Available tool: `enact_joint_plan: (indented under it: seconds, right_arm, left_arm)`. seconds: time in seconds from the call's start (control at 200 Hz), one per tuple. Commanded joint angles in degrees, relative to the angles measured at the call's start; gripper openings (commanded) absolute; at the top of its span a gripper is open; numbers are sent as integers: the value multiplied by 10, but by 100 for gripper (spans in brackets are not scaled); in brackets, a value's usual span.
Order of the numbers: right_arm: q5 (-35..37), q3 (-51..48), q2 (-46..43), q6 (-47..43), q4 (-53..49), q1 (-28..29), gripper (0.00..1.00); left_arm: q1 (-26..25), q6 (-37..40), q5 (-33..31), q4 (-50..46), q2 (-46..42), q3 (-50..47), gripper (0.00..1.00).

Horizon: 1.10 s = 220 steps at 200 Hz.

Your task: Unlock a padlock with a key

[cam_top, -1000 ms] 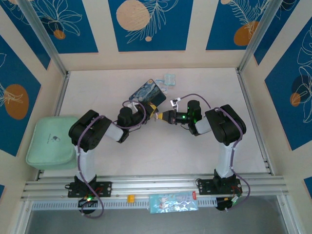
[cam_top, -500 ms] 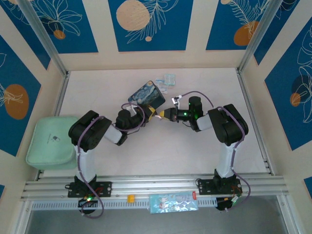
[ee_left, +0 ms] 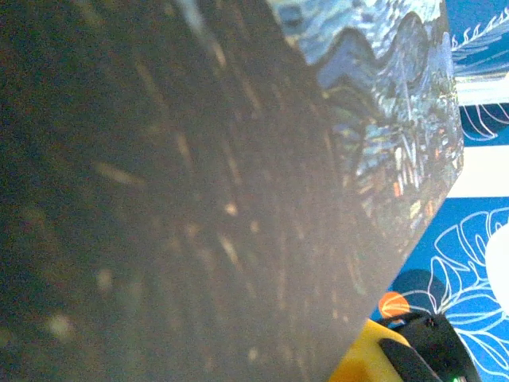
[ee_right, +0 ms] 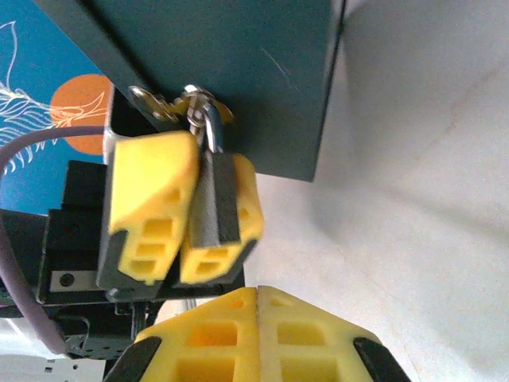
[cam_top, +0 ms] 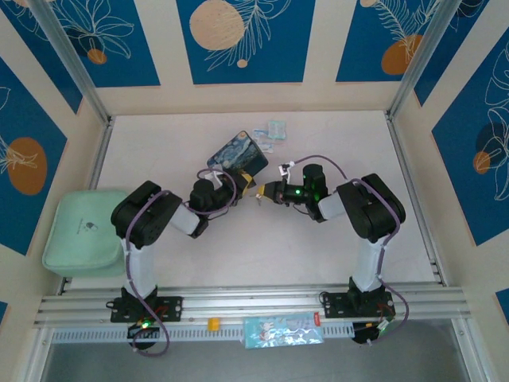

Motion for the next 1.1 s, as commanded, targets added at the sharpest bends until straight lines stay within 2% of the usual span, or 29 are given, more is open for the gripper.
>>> enact_joint_plan:
  seconds: [0.0, 0.25, 0.4, 0.49, 0.595, 0.8, 0.87, 1.02, 1.095]
  right_arm:
    - [34, -20, -22, 22, 5, 1, 0]
    - [91, -62, -46, 53, 20, 6, 0]
    - [119, -67, -66, 40, -9, 10, 0]
    - [126, -68, -76, 34, -19, 10, 0]
    - [130, -69, -85, 31, -29, 9, 0]
    - [131, -68, -105, 18, -55, 5, 0]
    - [128, -63, -112, 13, -67, 3, 0]
    - [128, -61, -134, 5, -88, 0, 0]
    - [129, -60, -145, 2, -94, -1, 0]
  left_arm:
    - [-4, 28, -58, -21, -24, 8, 0]
    - [-14, 53, -156, -94, -11, 24, 0]
    - [-21, 55, -162, -163, -10, 52, 0]
    - [-24, 65, -168, -208, -18, 62, 4]
    - [-25, 68, -168, -266, -28, 74, 14]
    - [-26, 72, -165, -330, -41, 91, 15]
    - [-26, 65, -161, -330, -44, 88, 22]
    - [-26, 63, -148, -357, -74, 83, 48]
    - [-24, 60, -134, -363, -98, 76, 52]
